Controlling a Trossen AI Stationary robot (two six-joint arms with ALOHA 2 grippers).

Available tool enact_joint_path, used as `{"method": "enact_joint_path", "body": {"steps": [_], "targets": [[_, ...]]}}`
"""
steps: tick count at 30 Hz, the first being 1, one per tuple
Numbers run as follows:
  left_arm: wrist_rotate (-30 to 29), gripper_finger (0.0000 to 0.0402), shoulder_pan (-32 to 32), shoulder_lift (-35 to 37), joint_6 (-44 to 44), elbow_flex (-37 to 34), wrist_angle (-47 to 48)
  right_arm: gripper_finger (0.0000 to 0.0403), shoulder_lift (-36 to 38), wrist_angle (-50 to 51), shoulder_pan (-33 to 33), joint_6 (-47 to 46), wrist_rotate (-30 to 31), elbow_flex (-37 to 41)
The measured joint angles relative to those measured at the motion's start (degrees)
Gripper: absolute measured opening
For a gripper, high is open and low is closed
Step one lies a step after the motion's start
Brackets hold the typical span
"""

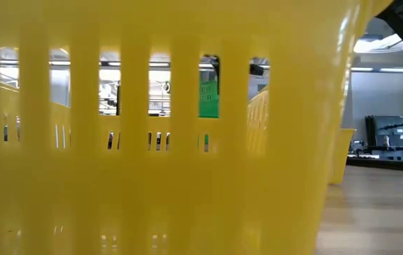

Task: Stack baskets on shelf by color
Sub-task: Stack the green basket on top of the other green stacked baskets on the shelf

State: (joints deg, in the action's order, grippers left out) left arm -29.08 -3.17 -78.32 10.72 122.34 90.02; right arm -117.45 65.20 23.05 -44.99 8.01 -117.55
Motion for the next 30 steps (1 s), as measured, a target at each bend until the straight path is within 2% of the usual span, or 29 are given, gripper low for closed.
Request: {"method": "enact_joint_path", "body": {"steps": [11,30], "targets": [[0.15,0.0000,0.00,0.00,0.48,0.00,0.00,0.0003,-0.02,-1.31,-1.38,-4.69,4.12,1.07],[0.11,0.0000,0.00,0.00,0.91,0.01,0.00,0.0003,-0.02,0.76,-1.26,-1.66,0.49,1.07]]}}
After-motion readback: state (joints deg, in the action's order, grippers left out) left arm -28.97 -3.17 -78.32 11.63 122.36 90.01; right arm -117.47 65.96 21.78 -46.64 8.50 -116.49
